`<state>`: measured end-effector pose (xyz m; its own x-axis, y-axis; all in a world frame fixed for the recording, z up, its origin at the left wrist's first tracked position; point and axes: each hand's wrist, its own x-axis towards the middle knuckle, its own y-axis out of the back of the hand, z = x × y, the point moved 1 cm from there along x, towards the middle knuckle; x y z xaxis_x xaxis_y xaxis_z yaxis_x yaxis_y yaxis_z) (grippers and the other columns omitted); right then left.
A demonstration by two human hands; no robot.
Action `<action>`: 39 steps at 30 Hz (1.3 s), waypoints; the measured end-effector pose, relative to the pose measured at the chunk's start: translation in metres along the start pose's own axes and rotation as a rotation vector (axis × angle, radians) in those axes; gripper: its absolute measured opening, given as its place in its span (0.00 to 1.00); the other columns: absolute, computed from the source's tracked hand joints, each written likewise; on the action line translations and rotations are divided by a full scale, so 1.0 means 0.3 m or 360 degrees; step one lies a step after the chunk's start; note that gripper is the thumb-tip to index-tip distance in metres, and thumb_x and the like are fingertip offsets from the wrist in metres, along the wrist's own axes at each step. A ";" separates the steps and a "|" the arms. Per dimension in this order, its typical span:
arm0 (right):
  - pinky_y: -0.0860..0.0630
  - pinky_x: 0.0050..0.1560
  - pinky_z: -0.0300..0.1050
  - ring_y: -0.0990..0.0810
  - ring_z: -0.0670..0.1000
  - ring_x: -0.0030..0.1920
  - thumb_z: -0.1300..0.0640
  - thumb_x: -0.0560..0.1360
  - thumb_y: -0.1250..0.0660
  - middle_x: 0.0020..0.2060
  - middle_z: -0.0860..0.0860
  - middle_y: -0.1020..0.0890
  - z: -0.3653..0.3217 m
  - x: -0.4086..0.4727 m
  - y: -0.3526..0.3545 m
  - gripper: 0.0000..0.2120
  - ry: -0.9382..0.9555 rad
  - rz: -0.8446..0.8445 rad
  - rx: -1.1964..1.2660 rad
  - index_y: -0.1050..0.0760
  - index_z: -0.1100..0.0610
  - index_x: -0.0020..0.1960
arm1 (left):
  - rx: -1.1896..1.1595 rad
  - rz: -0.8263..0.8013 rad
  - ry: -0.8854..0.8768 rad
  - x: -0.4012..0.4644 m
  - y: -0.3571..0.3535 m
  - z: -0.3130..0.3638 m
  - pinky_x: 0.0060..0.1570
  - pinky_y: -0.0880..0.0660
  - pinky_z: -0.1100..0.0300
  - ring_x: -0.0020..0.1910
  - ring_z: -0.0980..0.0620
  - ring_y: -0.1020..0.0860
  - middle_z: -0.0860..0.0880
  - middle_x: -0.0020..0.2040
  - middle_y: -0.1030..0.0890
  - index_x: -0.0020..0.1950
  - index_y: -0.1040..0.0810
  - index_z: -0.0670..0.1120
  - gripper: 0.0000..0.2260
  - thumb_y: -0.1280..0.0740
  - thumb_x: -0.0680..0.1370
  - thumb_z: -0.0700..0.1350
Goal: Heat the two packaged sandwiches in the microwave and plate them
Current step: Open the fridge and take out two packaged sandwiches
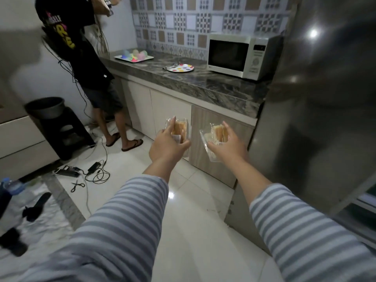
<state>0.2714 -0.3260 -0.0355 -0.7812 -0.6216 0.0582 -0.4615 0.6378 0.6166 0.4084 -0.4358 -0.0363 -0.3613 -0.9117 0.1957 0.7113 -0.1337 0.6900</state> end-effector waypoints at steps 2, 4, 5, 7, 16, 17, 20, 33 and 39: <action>0.24 0.54 0.48 0.22 0.53 0.57 0.41 0.66 0.29 0.61 0.47 0.22 -0.040 0.083 -0.054 0.39 0.0005 0.0020 -0.0044 0.43 0.36 0.73 | -0.0044 0.0013 -0.0010 0.103 0.002 -0.026 0.52 0.24 0.53 0.61 0.51 0.26 0.54 0.64 0.26 0.75 0.43 0.65 0.36 0.30 0.70 0.57; 0.23 0.54 0.50 0.21 0.53 0.56 0.40 0.66 0.29 0.60 0.47 0.21 -0.077 0.180 -0.101 0.39 0.0026 0.0040 -0.0061 0.43 0.35 0.72 | -0.0063 0.0015 -0.0030 0.219 -0.011 -0.047 0.52 0.24 0.53 0.61 0.51 0.26 0.54 0.64 0.26 0.75 0.43 0.64 0.36 0.30 0.70 0.57; 0.23 0.55 0.51 0.21 0.53 0.56 0.40 0.66 0.30 0.59 0.47 0.21 -0.093 0.234 -0.123 0.39 0.0032 0.0044 -0.0070 0.43 0.35 0.72 | -0.0061 0.0010 -0.0036 0.281 -0.023 -0.055 0.51 0.24 0.53 0.60 0.51 0.26 0.53 0.63 0.25 0.75 0.43 0.65 0.36 0.30 0.70 0.58; 0.24 0.55 0.50 0.21 0.54 0.56 0.40 0.66 0.30 0.60 0.46 0.21 -0.120 0.350 -0.164 0.38 0.0035 0.0062 -0.0088 0.44 0.34 0.72 | -0.0052 0.0013 -0.0042 0.411 -0.053 -0.060 0.50 0.24 0.54 0.60 0.50 0.25 0.53 0.63 0.25 0.75 0.43 0.65 0.36 0.31 0.70 0.58; 0.27 0.56 0.49 0.23 0.56 0.61 0.41 0.68 0.29 0.63 0.49 0.23 -0.256 0.908 -0.283 0.38 0.0065 0.0209 -0.0142 0.43 0.37 0.73 | -0.0118 0.0041 -0.0102 0.985 -0.187 -0.015 0.53 0.25 0.54 0.60 0.49 0.25 0.53 0.64 0.25 0.75 0.42 0.65 0.36 0.30 0.70 0.57; 0.27 0.55 0.49 0.23 0.56 0.61 0.42 0.68 0.29 0.63 0.49 0.22 -0.271 0.963 -0.296 0.38 0.0068 0.0221 -0.0139 0.43 0.37 0.73 | -0.0116 0.0043 -0.0102 1.040 -0.199 -0.010 0.52 0.26 0.55 0.61 0.49 0.25 0.54 0.65 0.25 0.75 0.43 0.65 0.36 0.30 0.70 0.57; 0.27 0.54 0.48 0.23 0.56 0.60 0.42 0.67 0.29 0.63 0.48 0.23 -0.308 1.118 -0.341 0.38 0.0065 0.0251 -0.0169 0.43 0.37 0.73 | -0.0097 0.0034 -0.0135 1.201 -0.240 -0.001 0.52 0.28 0.56 0.62 0.50 0.25 0.54 0.65 0.26 0.74 0.43 0.66 0.36 0.30 0.70 0.58; 0.25 0.57 0.50 0.24 0.57 0.61 0.44 0.69 0.30 0.63 0.51 0.23 -0.415 1.811 -0.410 0.36 -0.0116 0.0630 -0.0103 0.42 0.38 0.73 | -0.0103 -0.0197 -0.0458 2.012 -0.489 0.181 0.53 0.24 0.52 0.61 0.48 0.24 0.54 0.67 0.26 0.73 0.45 0.68 0.37 0.30 0.69 0.59; 0.27 0.53 0.49 0.24 0.56 0.61 0.42 0.70 0.30 0.64 0.51 0.24 -0.433 2.152 -0.310 0.37 -0.0182 0.0847 -0.0202 0.43 0.39 0.74 | -0.0185 -0.0236 -0.0647 2.333 -0.660 0.379 0.53 0.25 0.52 0.61 0.47 0.25 0.50 0.65 0.26 0.74 0.43 0.66 0.33 0.34 0.72 0.61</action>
<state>-0.1354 -0.8458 0.0466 -0.9366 -0.1708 0.3060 0.0579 0.7858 0.6157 -0.0538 -1.0032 0.0432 -0.6554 -0.6558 0.3746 0.6886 -0.3151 0.6531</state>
